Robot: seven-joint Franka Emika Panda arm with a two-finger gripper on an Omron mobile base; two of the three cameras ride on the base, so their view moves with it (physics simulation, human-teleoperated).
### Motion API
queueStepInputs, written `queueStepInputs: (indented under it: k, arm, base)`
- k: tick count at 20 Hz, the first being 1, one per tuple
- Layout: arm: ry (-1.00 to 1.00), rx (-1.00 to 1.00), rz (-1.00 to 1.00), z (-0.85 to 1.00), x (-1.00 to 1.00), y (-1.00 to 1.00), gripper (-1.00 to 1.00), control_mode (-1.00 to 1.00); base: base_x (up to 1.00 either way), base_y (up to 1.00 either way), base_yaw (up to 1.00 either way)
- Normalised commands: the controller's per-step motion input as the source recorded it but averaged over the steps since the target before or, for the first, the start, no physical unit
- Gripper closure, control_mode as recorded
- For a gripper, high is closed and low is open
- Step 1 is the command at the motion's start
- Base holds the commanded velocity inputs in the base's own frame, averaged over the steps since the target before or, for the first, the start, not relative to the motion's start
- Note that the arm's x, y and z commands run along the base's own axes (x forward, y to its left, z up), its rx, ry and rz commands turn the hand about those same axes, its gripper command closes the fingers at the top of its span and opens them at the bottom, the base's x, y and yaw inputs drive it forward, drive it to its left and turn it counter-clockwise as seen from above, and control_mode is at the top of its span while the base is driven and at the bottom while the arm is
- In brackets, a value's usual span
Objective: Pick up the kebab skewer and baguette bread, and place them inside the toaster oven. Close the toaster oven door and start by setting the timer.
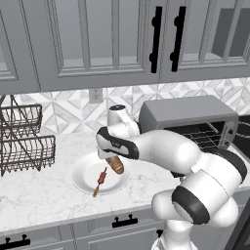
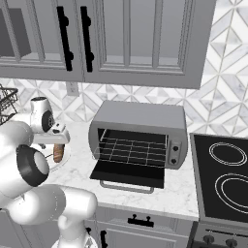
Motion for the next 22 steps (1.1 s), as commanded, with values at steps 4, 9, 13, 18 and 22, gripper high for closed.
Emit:
queueStepInputs:
  k: [4, 9, 13, 18, 22]
  arm:
    - [0.0, 0.0, 0.0, -0.13, 0.3, 0.14, -1.0, -1.0]
    - [0.0, 0.0, 0.0, -0.27, 0.19, 0.0, -1.0, -1.0]
    - [0.0, 0.0, 0.0, -0.28, 0.19, 0.0, -1.0, -1.0]
    - [0.0, 0.0, 0.0, -0.21, 0.32, 0.0, -1.0, -1.0]
    - [0.0, 0.0, 0.0, -0.12, 0.15, 0.0, -1.0, -1.0]
  base:
    - [0.0, 0.0, 0.0]
    - [0.0, 0.0, 0.0]
    - [0.0, 0.0, 0.0]
    - [0.0, 0.0, 0.0]
    - [0.0, 0.0, 0.0]
